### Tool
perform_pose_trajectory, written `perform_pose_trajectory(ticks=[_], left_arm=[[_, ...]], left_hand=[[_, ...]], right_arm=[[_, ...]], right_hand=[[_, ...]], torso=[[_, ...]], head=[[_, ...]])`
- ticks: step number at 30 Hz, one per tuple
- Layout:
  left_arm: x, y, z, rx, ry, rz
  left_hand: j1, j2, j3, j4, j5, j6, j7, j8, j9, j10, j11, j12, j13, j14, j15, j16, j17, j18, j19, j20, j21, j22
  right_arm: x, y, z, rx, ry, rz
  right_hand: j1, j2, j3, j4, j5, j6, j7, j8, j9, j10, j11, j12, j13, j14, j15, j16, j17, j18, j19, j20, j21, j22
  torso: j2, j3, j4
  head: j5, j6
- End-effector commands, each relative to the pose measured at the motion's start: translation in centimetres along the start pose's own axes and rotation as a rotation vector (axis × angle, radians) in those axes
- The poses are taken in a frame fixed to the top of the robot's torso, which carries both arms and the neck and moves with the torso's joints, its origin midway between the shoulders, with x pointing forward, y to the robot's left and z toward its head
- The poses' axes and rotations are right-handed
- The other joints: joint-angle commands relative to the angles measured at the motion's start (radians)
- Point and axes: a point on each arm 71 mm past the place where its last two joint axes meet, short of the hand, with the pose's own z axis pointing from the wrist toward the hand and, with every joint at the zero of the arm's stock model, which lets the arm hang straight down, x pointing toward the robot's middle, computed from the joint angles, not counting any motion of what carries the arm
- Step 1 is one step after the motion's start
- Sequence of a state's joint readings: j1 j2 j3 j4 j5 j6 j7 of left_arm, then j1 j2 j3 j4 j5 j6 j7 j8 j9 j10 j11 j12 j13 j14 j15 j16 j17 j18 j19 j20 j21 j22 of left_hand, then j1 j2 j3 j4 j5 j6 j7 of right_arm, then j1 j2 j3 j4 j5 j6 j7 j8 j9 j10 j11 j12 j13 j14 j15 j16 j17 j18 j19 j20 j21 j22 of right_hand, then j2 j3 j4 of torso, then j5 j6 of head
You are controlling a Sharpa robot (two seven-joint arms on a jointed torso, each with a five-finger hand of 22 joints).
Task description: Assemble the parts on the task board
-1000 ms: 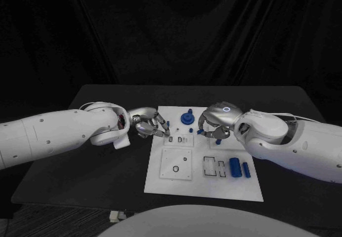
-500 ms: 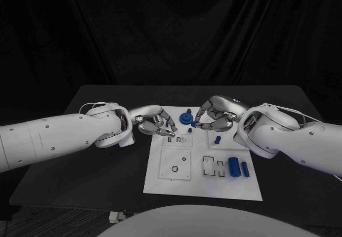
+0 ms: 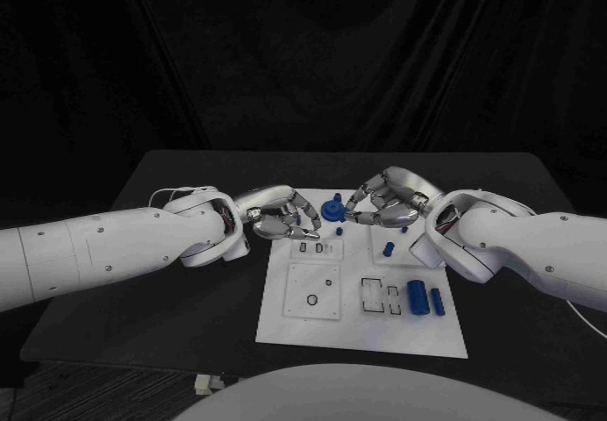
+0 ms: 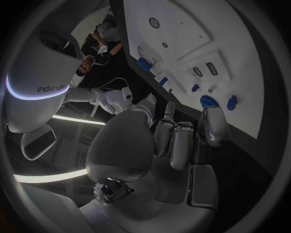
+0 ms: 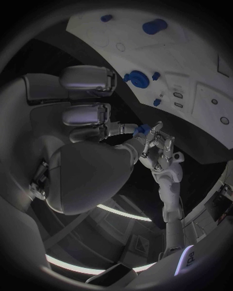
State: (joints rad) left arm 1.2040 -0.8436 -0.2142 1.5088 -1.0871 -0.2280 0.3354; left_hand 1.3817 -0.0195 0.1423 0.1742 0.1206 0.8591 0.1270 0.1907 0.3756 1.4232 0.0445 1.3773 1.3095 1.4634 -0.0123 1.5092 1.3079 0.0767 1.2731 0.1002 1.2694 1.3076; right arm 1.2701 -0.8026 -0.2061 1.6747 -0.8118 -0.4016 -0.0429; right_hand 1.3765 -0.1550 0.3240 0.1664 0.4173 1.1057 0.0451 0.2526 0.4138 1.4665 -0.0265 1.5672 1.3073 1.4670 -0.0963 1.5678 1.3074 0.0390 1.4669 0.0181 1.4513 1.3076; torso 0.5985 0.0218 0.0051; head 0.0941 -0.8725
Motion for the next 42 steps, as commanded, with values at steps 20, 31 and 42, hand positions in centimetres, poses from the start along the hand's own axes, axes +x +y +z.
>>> perform_pose_trajectory(ticks=[20, 31, 42], left_arm=[[-0.6, -1.4, 0.3, 0.147, -0.148, 0.041], [-0.3, -1.7, 0.4, 0.169, -0.133, -0.008], [0.0, -1.8, 0.8, 0.17, -0.106, -0.023]], left_hand=[[0.017, 0.006, -0.02, 0.05, 0.036, 0.0, 0.006, 0.0, -0.027, -0.006, 0.004, -0.002, 0.033, 0.026, 0.009, -0.004, 0.154, 0.012, 0.006, 0.007, -0.008, 0.041], [0.009, 0.003, -0.034, 0.073, 0.034, 0.008, 0.004, 0.002, -0.036, -0.005, 0.004, 0.0, 0.033, 0.027, 0.009, -0.003, 0.155, 0.011, 0.009, 0.008, -0.007, 0.046], [-0.012, 0.011, -0.069, 0.114, 0.024, 0.04, -0.003, 0.009, -0.052, -0.004, -0.001, 0.003, 0.032, 0.028, 0.006, -0.002, 0.156, 0.012, 0.01, 0.007, -0.011, 0.053]], right_arm=[[1.1, 0.3, 0.0, -0.015, 0.054, 0.137], [1.2, 0.3, 0.2, -0.03, 0.048, 0.139], [1.4, 0.4, 0.3, -0.038, 0.051, 0.136]], right_hand=[[-0.007, 0.01, 0.002, -0.002, 0.005, 0.001, 0.0, 0.001, 0.024, 0.104, 0.006, 0.004, 0.263, 0.104, 0.008, 0.003, 0.263, -0.005, 0.03, 0.005, -0.015, 0.218], [-0.006, 0.011, 0.002, -0.004, 0.007, -0.001, 0.001, 0.0, 0.024, 0.104, 0.006, 0.004, 0.263, 0.104, 0.009, 0.003, 0.263, -0.004, 0.027, 0.006, -0.019, 0.217], [-0.005, 0.011, 0.002, -0.005, 0.009, -0.002, 0.001, 0.0, 0.025, 0.104, 0.007, 0.004, 0.263, 0.104, 0.009, 0.003, 0.263, -0.003, 0.026, 0.006, -0.021, 0.216]], torso=[[0.0, -0.0004, -0.0004], [0.0, -0.0003, -0.0002], [0.0, -0.0004, -0.0003]], head=[[0.009, 0.0], [0.01, 0.0], [0.01, 0.0]])
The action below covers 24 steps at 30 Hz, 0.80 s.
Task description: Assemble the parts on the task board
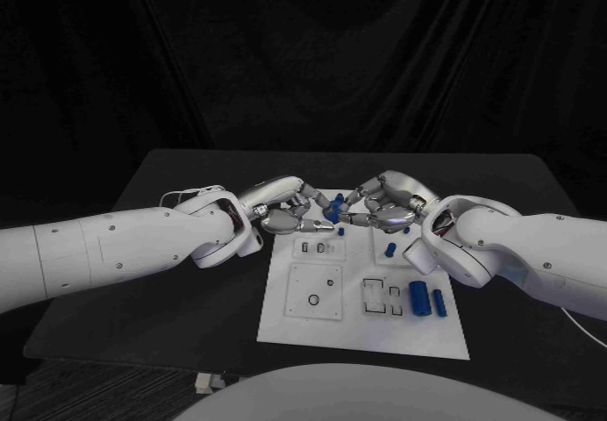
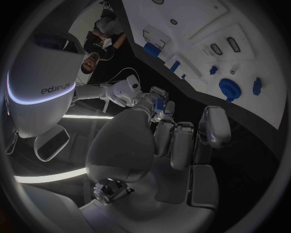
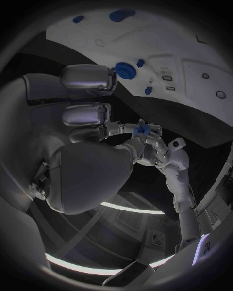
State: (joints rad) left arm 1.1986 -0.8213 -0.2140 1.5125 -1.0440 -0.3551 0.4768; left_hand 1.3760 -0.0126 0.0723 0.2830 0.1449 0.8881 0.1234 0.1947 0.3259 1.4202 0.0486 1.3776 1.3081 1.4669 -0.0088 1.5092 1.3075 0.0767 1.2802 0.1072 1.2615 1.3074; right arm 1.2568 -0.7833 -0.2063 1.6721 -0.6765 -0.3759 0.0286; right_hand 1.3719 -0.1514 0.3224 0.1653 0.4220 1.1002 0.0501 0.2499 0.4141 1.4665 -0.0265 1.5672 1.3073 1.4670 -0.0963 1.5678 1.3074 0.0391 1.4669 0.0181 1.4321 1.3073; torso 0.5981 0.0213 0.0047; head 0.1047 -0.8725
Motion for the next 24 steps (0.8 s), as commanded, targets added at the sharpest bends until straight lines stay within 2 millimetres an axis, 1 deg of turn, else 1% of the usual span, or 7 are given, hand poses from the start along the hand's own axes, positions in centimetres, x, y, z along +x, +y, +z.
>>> perform_pose_trajectory(ticks=[1, 5, 8, 9, 12, 16, 24], left_arm=[[0.25, -0.23, 0.18, 0.02, 0.013, -0.027], [0.31, -0.31, 0.27, 0.027, 0.01, -0.026], [0.3, -0.35, 0.3, 0.033, 0.004, -0.023], [0.29, -0.35, 0.3, 0.034, 0.003, -0.022], [0.27, -0.38, 0.31, 0.039, -0.003, -0.019], [0.26, -0.45, 0.31, 0.048, -0.009, -0.017], [0.3, -0.56, 0.36, 0.06, -0.014, -0.015]], left_hand=[[-0.006, 0.005, 0.001, 0.005, -0.001, 0.011, 0.001, 0.005, -0.002, -0.001, -0.005, 0.003, 0.033, 0.024, 0.003, -0.002, 0.157, 0.012, 0.003, -0.001, -0.003, 0.053], [0.007, 0.015, 0.0, 0.002, 0.028, 0.026, -0.004, 0.005, -0.01, 0.0, -0.009, 0.006, 0.036, 0.026, -0.001, 0.0, 0.159, 0.011, 0.005, -0.003, -0.004, 0.057], [0.039, 0.023, 0.007, -0.005, 0.084, 0.043, -0.009, 0.008, -0.017, 0.003, -0.015, 0.009, 0.039, 0.028, -0.006, 0.002, 0.162, 0.011, 0.01, -0.008, -0.002, 0.063], [0.041, 0.024, 0.007, -0.005, 0.087, 0.044, -0.01, 0.008, -0.018, 0.003, -0.015, 0.01, 0.039, 0.029, -0.006, 0.002, 0.163, 0.01, 0.011, -0.008, -0.001, 0.063], [0.074, 0.03, 0.016, -0.013, 0.135, 0.06, -0.016, 0.016, -0.021, 0.005, -0.02, 0.012, 0.041, 0.03, -0.01, 0.003, 0.164, 0.009, 0.015, -0.013, 0.0, 0.07], [0.114, 0.034, 0.031, -0.03, 0.199, 0.075, -0.022, 0.034, -0.019, 0.007, -0.026, 0.014, 0.043, 0.033, -0.016, 0.005, 0.167, 0.008, 0.021, -0.018, 0.003, 0.077], [0.155, 0.051, 0.064, -0.053, 0.246, 0.087, -0.028, 0.061, -0.01, 0.017, -0.033, 0.023, 0.053, 0.038, -0.023, 0.009, 0.173, 0.004, 0.037, -0.025, 0.017, 0.092]], right_arm=[[0.16, 0.07, 0.0, -0.015, 0.007, 0.002], [0.22, 0.04, 0.02, -0.012, 0.015, -0.002], [0.29, 0.0, 0.04, -0.007, 0.025, -0.006], [0.31, -0.01, 0.04, -0.006, 0.028, -0.009], [0.39, -0.02, 0.04, -0.006, 0.04, -0.022], [0.49, -0.01, 0.04, -0.007, 0.052, -0.036], [0.66, -0.11, 0.1, 0.001, 0.068, -0.049]], right_hand=[[-0.001, 0.008, 0.004, -0.004, 0.004, 0.004, -0.004, 0.003, 0.024, 0.104, 0.007, 0.004, 0.264, 0.104, 0.009, 0.003, 0.263, -0.003, 0.026, 0.006, -0.002, 0.216], [0.0, 0.008, 0.004, -0.004, 0.004, 0.003, -0.003, 0.003, 0.025, 0.104, 0.007, 0.004, 0.264, 0.104, 0.009, 0.003, 0.263, -0.003, 0.025, 0.006, -0.003, 0.216], [0.0, 0.008, 0.003, -0.005, 0.006, 0.002, -0.003, 0.002, 0.025, 0.104, 0.008, 0.004, 0.264, 0.104, 0.01, 0.003, 0.263, -0.002, 0.023, 0.007, -0.006, 0.215], [0.0, 0.009, 0.002, -0.005, 0.009, 0.001, -0.002, 0.002, 0.026, 0.104, 0.008, 0.004, 0.264, 0.104, 0.01, 0.003, 0.263, -0.002, 0.023, 0.007, -0.007, 0.215], [-0.008, 0.014, -0.019, -0.013, 0.064, -0.003, 0.001, 0.004, 0.035, 0.104, 0.012, 0.004, 0.264, 0.104, 0.015, 0.003, 0.263, -0.002, 0.02, 0.012, -0.009, 0.214], [-0.008, 0.014, -0.019, -0.013, 0.064, -0.003, 0.001, 0.004, 0.035, 0.104, 0.012, 0.004, 0.264, 0.104, 0.015, 0.003, 0.263, -0.002, 0.02, 0.012, -0.009, 0.214], [-0.006, 0.017, -0.023, -0.016, 0.071, -0.004, 0.001, 0.004, 0.037, 0.104, 0.012, 0.004, 0.264, 0.104, 0.015, 0.003, 0.263, -0.001, 0.019, 0.013, -0.01, 0.214]], torso=[[0.0, 0.0001, 0.0001], [0.0, 0.0001, 0.0001], [0.0, 0.0001, 0.0002], [0.0, 0.0001, 0.0002], [0.0, 0.0002, 0.0001], [0.0, 0.0002, -0.0001], [0.0, 0.0001, 0.0002]], head=[[-0.001, 0.0], [0.0, 0.0], [0.0, 0.0], [0.0, 0.0], [0.0, 0.0], [0.001, 0.0], [0.002, 0.0]])
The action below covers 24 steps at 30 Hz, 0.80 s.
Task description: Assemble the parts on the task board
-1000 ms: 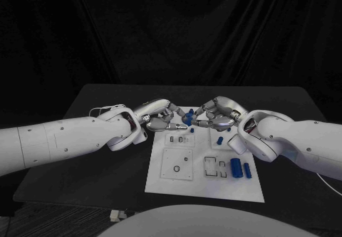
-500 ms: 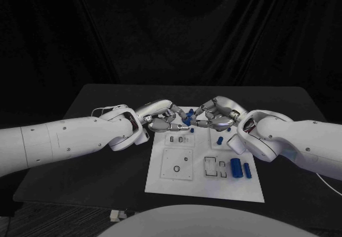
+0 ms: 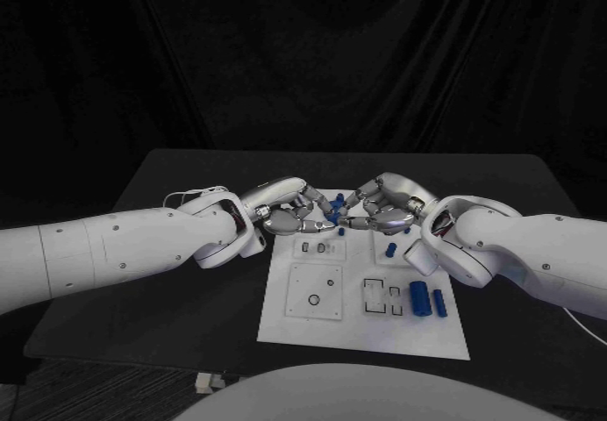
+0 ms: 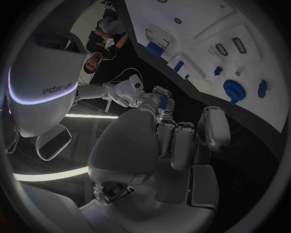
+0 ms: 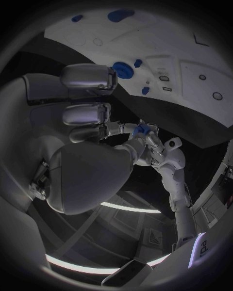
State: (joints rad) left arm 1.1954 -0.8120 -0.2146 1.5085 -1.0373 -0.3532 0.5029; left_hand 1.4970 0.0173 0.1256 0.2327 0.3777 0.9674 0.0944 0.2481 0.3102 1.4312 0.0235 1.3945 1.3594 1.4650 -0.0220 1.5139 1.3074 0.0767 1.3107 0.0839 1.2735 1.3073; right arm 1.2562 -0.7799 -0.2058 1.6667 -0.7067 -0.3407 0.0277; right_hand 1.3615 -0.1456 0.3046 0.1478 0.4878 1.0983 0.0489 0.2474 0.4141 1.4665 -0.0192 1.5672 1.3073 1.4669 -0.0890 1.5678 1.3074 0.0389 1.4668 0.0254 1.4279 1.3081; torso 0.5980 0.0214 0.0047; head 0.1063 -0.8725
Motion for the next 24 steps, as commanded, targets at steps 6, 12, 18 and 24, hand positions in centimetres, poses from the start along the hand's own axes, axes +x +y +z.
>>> perform_pose_trajectory(ticks=[6, 12, 18, 24], left_arm=[[0.06, -0.36, 0.18, 0.034, -0.015, -0.006], [0.2, -0.29, 0.21, 0.029, -0.01, -0.009], [0.33, -0.05, 0.12, 0.011, 0.0, -0.016], [0.55, 0.23, 0.13, -0.019, 0.02, -0.027]], left_hand=[[0.049, 0.025, 0.028, -0.013, 0.032, 0.01, -0.001, 0.019, 0.01, 0.011, -0.01, 0.01, 0.005, 0.042, -0.011, 0.006, 0.176, 0.002, 0.011, -0.004, 0.009, 0.098], [0.067, 0.014, 0.05, -0.032, 0.07, 0.014, 0.0, 0.033, 0.014, 0.014, -0.01, 0.012, 0.007, 0.045, -0.013, 0.007, 0.178, 0.002, 0.015, -0.006, 0.012, 0.104], [0.068, 0.01, 0.061, -0.035, 0.085, 0.021, -0.001, 0.04, 0.016, 0.017, -0.011, 0.015, 0.01, 0.046, -0.014, 0.007, 0.179, 0.001, 0.018, -0.007, 0.013, 0.108], [0.065, 0.008, 0.071, -0.035, 0.101, 0.022, -0.002, 0.047, 0.018, 0.017, -0.012, 0.014, 0.01, 0.045, -0.014, 0.007, 0.178, 0.001, 0.017, -0.007, 0.012, 0.109]], right_arm=[[0.61, -0.14, 0.03, 0.006, 0.041, -0.046], [0.67, -0.26, 0.03, 0.008, 0.043, -0.054], [0.48, -0.55, -0.12, 0.017, 0.047, -0.059], [0.23, -0.64, -0.35, 0.006, 0.037, -0.099]], right_hand=[[0.005, 0.013, -0.007, 0.0, 0.007, -0.003, 0.002, 0.006, 0.037, 0.104, 0.005, 0.004, 0.263, 0.104, 0.008, 0.003, 0.263, 0.0, 0.017, 0.006, -0.011, 0.212], [0.005, 0.015, -0.011, -0.001, 0.005, -0.009, 0.005, 0.004, 0.038, 0.104, 0.006, 0.004, 0.263, 0.104, 0.009, 0.003, 0.263, 0.001, 0.014, 0.007, -0.015, 0.21], [-0.011, 0.029, -0.049, 0.006, -0.075, -0.089, 0.035, -0.04, 0.028, 0.104, 0.031, 0.004, 0.263, 0.104, 0.04, 0.003, 0.263, 0.003, 0.005, 0.031, -0.027, 0.206], [-0.011, 0.031, -0.079, 0.017, -0.152, -0.168, 0.049, -0.061, 0.011, 0.104, 0.031, 0.004, 0.263, 0.104, 0.044, 0.003, 0.263, 0.005, 0.002, 0.041, -0.032, 0.204]], torso=[[0.0, 0.0, 0.0002], [0.0, 0.0, 0.0002], [0.0, 0.0002, 0.0002], [0.0, 0.0001, 0.0001]], head=[[0.004, 0.0], [0.002, 0.0], [0.001, 0.0], [-0.003, 0.0]])
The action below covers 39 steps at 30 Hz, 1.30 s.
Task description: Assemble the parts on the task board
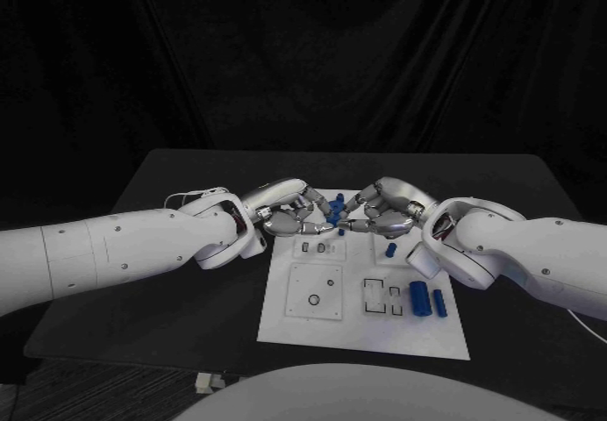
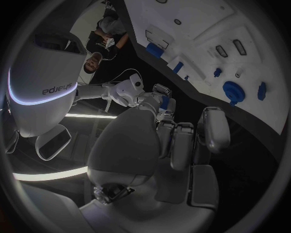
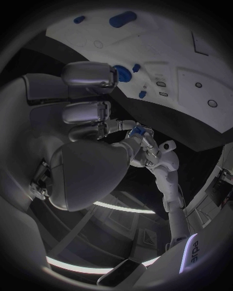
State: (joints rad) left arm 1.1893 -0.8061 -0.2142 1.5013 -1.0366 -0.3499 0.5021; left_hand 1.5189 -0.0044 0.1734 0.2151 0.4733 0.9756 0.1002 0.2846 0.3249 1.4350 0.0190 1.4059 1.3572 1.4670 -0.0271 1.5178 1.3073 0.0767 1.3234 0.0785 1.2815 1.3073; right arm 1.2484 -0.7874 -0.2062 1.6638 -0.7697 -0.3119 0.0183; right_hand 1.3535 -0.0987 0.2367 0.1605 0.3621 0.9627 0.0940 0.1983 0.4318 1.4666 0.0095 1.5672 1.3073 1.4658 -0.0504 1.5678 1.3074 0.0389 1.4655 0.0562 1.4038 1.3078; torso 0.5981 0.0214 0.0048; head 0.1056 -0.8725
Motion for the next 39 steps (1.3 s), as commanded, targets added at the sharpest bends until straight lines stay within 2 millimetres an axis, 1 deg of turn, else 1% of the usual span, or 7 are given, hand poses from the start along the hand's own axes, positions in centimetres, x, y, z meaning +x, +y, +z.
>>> perform_pose_trajectory(ticks=[1, 6, 20, 25, 31, 34, 39], left_arm=[[0.3, 0.1, 0.1, -0.024, 0.021, -0.024], [0.5, 0.4, 0.1, -0.061, 0.04, -0.034], [0.9, 1.7, -0.4, -0.254, 0.093, -0.052], [0.9, 2.2, -1.1, -0.387, 0.132, -0.059], [-0.3, 1.7, -0.4, -0.544, 0.246, -0.037], [-1.2, 1.1, 0.5, -0.624, 0.348, -0.004], [-2.6, 0.4, 2.1, -0.705, 0.485, 0.063]], left_hand=[[0.042, 0.029, 0.024, -0.018, 0.007, 0.014, -0.008, 0.011, 0.004, 0.013, -0.008, 0.003, 0.012, 0.043, -0.009, 0.003, 0.178, 0.001, 0.005, -0.002, 0.005, 0.11], [0.042, 0.028, 0.025, -0.018, 0.008, 0.016, -0.009, 0.013, 0.005, 0.015, -0.008, 0.005, 0.014, 0.044, -0.01, 0.004, 0.179, 0.0, 0.007, -0.002, 0.006, 0.111], [0.038, 0.021, 0.041, -0.026, 0.023, 0.015, -0.01, 0.021, 0.008, 0.017, -0.01, 0.007, 0.016, 0.051, -0.012, 0.009, 0.188, -0.002, 0.015, -0.004, 0.015, 0.119], [0.031, 0.018, 0.057, -0.029, 0.022, 0.011, -0.01, 0.03, 0.012, 0.012, -0.011, -0.001, 0.007, 0.054, -0.013, 0.011, 0.192, -0.002, 0.018, -0.006, 0.017, 0.122], [0.014, 0.014, 0.087, -0.035, 0.023, -0.007, -0.008, 0.048, 0.021, 0.004, -0.009, -0.012, -0.006, 0.057, -0.013, 0.014, 0.196, -0.001, 0.014, -0.006, 0.011, 0.123], [-0.018, 0.014, 0.112, -0.033, 0.014, -0.019, -0.01, 0.073, 0.035, -0.001, -0.009, -0.018, -0.013, 0.055, -0.012, 0.013, 0.195, 0.001, 0.009, -0.006, 0.004, 0.123], [-0.073, 0.009, 0.192, -0.064, -0.017, -0.052, -0.011, 0.125, 0.073, -0.017, -0.011, -0.034, -0.03, 0.051, -0.013, 0.01, 0.191, 0.003, 0.001, -0.006, -0.012, 0.125]], right_arm=[[0.1, -0.1, -0.2, 0.002, 0.008, -0.053], [-0.1, -0.2, -0.3, -0.007, 0.001, -0.079], [-2.0, -1.0, -2.4, -0.008, -0.097, -0.113], [-3.3, -0.9, -3.7, -0.012, -0.15, -0.151], [-4.1, -0.6, -4.9, -0.013, -0.179, -0.178], [-4.1, -0.5, -5.2, -0.01, -0.172, -0.197], [-4.0, -0.4, -5.4, -0.013, -0.165, -0.221]], right_hand=[[-0.002, -0.016, -0.013, 0.005, -0.03, -0.039, 0.005, -0.013, -0.009, 0.104, 0.002, 0.004, 0.264, 0.105, 0.005, 0.003, 0.263, 0.006, 0.003, 0.01, -0.009, 0.204], [0.002, -0.018, -0.043, 0.031, -0.106, -0.085, 0.011, -0.015, -0.023, 0.104, 0.005, 0.004, 0.264, 0.105, 0.008, 0.003, 0.263, 0.008, -0.004, 0.012, -0.019, 0.201], [0.013, -0.015, -0.048, 0.038, -0.106, -0.081, 0.012, -0.006, -0.026, 0.104, 0.008, 0.004, 0.264, 0.105, 0.01, 0.003, 0.263, 0.008, -0.005, 0.013, -0.021, 0.2], [0.027, -0.011, -0.049, 0.041, -0.097, -0.068, 0.011, 0.007, -0.027, 0.104, 0.009, 0.004, 0.264, 0.105, 0.011, 0.003, 0.263, 0.009, -0.005, 0.015, -0.022, 0.2], [0.036, -0.006, -0.047, 0.043, -0.092, -0.061, 0.01, 0.014, -0.028, 0.104, 0.009, 0.004, 0.264, 0.105, 0.011, 0.003, 0.263, 0.009, -0.006, 0.015, -0.023, 0.2], [0.055, -0.003, -0.044, 0.039, -0.086, -0.057, 0.009, 0.021, -0.031, 0.104, 0.011, 0.004, 0.264, 0.105, 0.012, 0.003, 0.263, 0.011, -0.012, 0.016, -0.033, 0.196], [0.068, 0.001, -0.041, 0.037, -0.085, -0.054, 0.01, 0.025, -0.033, 0.104, 0.012, 0.004, 0.264, 0.105, 0.013, 0.003, 0.263, 0.013, -0.016, 0.017, -0.039, 0.194]], torso=[[0.0, 0.0001, 0.0], [0.0, 0.0001, -0.0002], [0.0, 0.0004, -0.0001], [0.0, 0.0006, 0.0001], [0.0, 0.0009, 0.0], [-0.006, 0.0023, -0.0045], [-0.005, 0.0022, -0.0041]], head=[[-0.002, 0.0], [-0.003, 0.0], [-0.004, 0.0], [-0.015, 0.0], [-0.04, 0.0], [-0.047, 0.0], [-0.057, 0.0]])
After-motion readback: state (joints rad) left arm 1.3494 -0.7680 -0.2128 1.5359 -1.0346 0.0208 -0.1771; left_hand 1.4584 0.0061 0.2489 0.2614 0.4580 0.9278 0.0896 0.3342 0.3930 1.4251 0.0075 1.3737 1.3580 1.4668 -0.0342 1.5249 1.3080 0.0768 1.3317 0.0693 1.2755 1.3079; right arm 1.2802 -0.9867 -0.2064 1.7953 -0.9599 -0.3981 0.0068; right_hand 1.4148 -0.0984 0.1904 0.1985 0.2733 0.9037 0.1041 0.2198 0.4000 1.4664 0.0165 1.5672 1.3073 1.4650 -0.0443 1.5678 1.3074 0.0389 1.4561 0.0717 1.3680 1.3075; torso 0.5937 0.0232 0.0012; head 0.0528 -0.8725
